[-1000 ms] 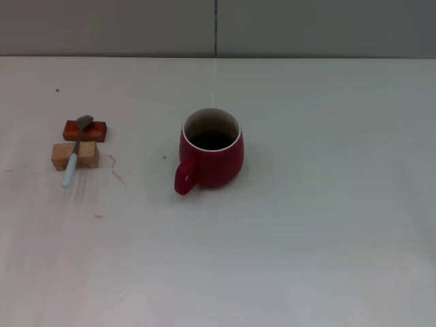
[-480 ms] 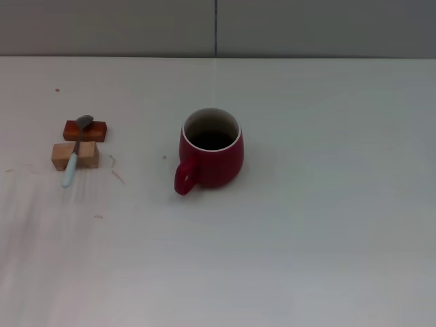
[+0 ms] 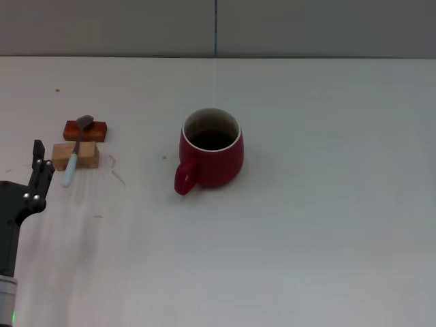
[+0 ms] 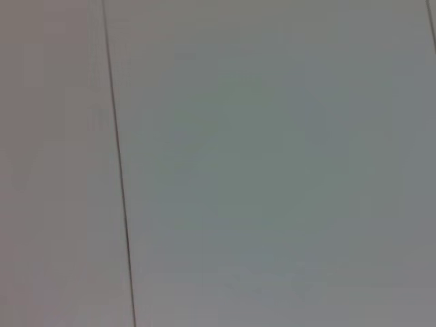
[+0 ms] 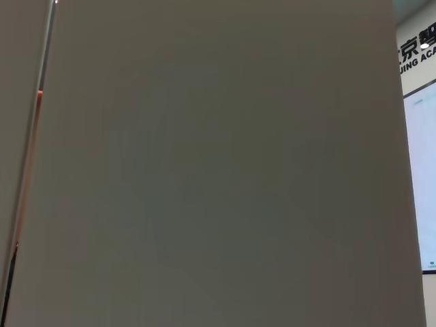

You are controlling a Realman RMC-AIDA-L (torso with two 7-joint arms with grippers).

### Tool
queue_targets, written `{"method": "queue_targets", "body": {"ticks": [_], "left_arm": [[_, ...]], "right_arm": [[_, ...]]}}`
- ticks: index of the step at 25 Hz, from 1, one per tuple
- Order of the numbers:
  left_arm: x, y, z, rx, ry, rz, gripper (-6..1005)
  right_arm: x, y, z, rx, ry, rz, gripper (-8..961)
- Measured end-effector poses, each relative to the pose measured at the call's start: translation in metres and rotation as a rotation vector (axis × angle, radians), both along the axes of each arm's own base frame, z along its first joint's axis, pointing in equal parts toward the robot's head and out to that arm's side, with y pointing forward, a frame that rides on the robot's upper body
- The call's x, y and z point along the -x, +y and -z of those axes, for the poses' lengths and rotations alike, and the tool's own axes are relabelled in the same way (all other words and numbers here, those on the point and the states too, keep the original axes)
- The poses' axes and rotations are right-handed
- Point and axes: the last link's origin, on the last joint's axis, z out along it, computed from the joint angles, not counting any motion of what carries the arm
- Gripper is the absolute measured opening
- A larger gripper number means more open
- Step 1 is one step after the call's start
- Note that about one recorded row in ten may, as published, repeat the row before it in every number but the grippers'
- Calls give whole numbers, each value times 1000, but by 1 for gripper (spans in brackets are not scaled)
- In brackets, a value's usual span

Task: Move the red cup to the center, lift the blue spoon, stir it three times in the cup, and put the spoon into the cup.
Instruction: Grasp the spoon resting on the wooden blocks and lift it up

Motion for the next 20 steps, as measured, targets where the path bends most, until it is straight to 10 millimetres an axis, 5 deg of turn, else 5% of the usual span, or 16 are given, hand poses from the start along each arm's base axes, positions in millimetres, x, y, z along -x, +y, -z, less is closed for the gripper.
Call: {"method": "queue_targets", "body": {"ticks": [8,20], "left_arm": [[-18,-21,22,56,-48,-72,739],[-3,-20,42,181,-60,-184,735]], "right_arm": [[4,4,1,13,-31,-3,618],[9,6,13,49,-35,-17,618]]}}
